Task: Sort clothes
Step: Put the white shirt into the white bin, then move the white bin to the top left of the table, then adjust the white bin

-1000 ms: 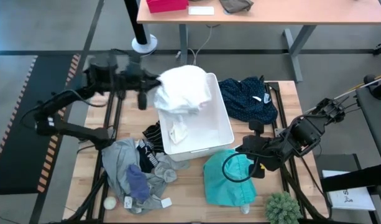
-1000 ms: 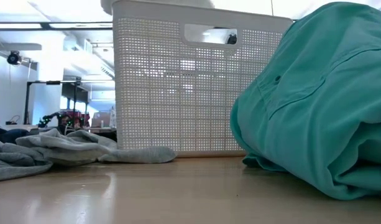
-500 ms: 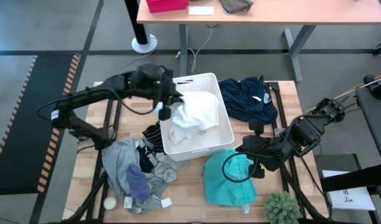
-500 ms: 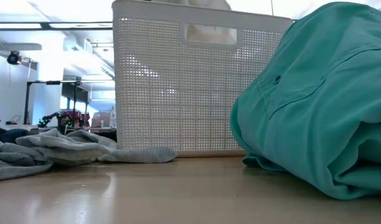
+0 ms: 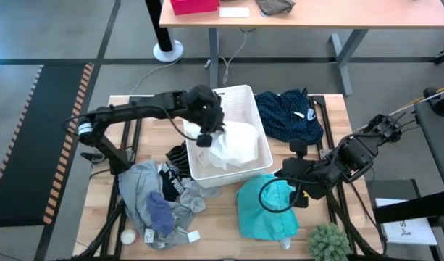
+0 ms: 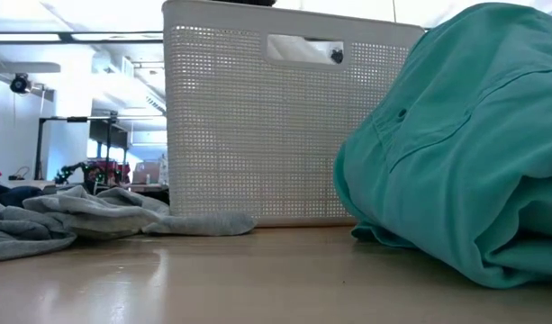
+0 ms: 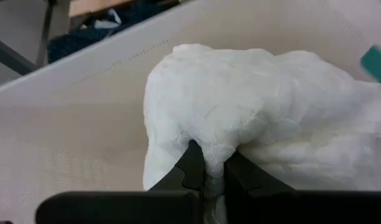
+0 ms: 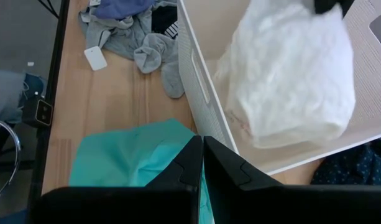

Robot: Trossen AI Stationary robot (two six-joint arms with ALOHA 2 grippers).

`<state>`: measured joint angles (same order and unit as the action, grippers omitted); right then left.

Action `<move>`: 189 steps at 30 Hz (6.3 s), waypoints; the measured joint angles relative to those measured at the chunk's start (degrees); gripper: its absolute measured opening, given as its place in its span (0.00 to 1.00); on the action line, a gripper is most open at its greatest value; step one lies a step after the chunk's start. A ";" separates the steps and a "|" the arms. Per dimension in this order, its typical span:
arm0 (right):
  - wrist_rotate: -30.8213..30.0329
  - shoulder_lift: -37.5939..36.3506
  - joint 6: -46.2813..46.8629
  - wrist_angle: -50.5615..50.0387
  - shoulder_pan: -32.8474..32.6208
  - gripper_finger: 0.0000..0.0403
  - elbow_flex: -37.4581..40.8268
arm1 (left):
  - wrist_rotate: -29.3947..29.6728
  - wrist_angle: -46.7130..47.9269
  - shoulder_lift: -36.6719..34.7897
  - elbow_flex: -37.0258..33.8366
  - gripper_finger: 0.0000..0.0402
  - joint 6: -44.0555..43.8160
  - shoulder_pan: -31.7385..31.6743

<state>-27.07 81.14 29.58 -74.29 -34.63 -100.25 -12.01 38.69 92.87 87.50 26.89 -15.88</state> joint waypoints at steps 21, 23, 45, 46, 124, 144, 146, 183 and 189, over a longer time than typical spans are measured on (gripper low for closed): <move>0.45 0.02 0.34 -0.01 0.00 0.00 0.00 | 11.74 7.98 9.54 -0.22 0.11 7.05 -0.47; 0.46 0.02 0.37 0.00 0.00 0.00 0.00 | 12.82 7.94 10.38 -0.22 0.14 6.58 -0.46; 0.14 0.01 4.70 -1.87 0.17 0.00 4.85 | 17.53 7.34 4.88 -0.24 0.55 2.16 -0.32; 0.02 -0.01 5.41 -1.67 0.17 0.00 5.51 | 17.51 7.33 3.91 -0.26 0.56 2.01 -0.31; 9.56 1.43 -13.90 45.86 45.22 0.00 38.29 | 22.98 21.79 -32.29 -24.92 0.00 -30.09 -24.68; 16.97 1.55 -18.28 57.26 58.53 0.00 38.29 | 22.18 21.50 -36.17 -26.25 0.00 -35.12 -24.68; 17.01 2.10 -18.75 58.63 59.06 0.00 38.27 | 22.18 21.80 -35.96 -26.25 0.00 -35.14 -24.65; 26.05 6.31 -24.03 60.62 60.16 0.00 30.12 | 7.13 12.15 -37.71 -14.84 0.29 -22.54 -22.41; 24.94 -0.93 -25.90 55.23 59.08 0.00 30.03 | 1.46 6.81 -36.21 -19.88 0.06 -20.95 -20.34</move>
<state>-2.13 80.21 3.68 -19.06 24.45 -70.22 -10.55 45.50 56.66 67.62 5.94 -36.22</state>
